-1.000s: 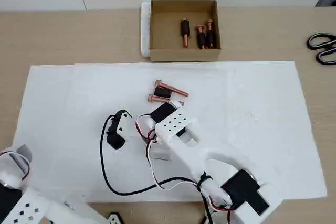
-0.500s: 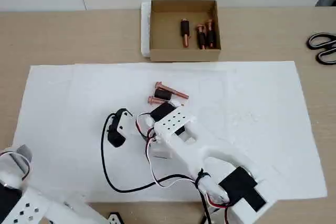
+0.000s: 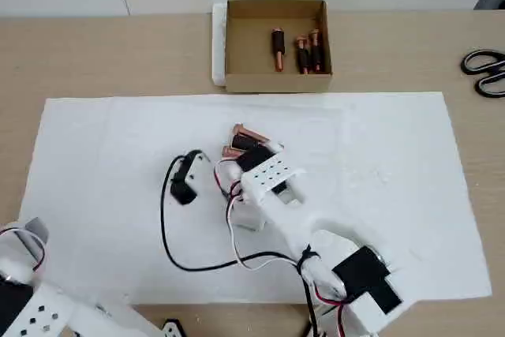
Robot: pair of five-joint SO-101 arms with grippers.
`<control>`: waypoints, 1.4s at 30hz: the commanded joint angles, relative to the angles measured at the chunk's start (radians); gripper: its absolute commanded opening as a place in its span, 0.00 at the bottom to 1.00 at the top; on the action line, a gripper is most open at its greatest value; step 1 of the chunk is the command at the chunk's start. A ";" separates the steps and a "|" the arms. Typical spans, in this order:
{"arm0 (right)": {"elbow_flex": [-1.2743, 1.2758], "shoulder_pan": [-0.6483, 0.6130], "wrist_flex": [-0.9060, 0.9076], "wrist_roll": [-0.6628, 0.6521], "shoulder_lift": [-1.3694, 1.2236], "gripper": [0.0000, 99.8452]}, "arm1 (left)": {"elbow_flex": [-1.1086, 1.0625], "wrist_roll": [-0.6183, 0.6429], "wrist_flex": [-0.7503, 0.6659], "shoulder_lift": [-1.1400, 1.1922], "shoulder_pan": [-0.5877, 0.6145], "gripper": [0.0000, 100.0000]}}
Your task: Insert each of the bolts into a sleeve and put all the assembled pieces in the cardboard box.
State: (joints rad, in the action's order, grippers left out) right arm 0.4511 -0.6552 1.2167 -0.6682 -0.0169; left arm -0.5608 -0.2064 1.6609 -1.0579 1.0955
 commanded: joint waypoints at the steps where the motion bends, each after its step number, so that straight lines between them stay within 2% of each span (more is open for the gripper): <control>1: -0.068 0.042 0.001 0.018 0.013 0.01 | 0.036 0.006 0.000 -0.009 0.003 0.31; 6: -0.181 0.076 0.064 0.130 0.015 0.00 | 0.036 0.006 0.000 -0.009 0.003 0.31; 14: -0.419 0.211 0.147 0.451 0.012 0.01 | 0.036 0.006 0.000 -0.009 0.002 0.31; 19: -0.436 0.269 0.166 0.580 0.002 0.00 | 0.036 0.006 -0.002 -0.009 -0.002 0.31; 28: -0.322 0.305 0.157 0.678 0.004 0.01 | 0.036 0.006 -0.002 -0.008 -0.002 0.31; 42: -0.209 0.306 0.113 0.727 0.002 0.01 | 0.036 0.006 -0.002 -0.008 -0.002 0.31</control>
State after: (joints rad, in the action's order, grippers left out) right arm 0.2440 -0.3606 1.3364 0.0499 -0.0215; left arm -0.5608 -0.2064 1.6609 -1.0579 1.0955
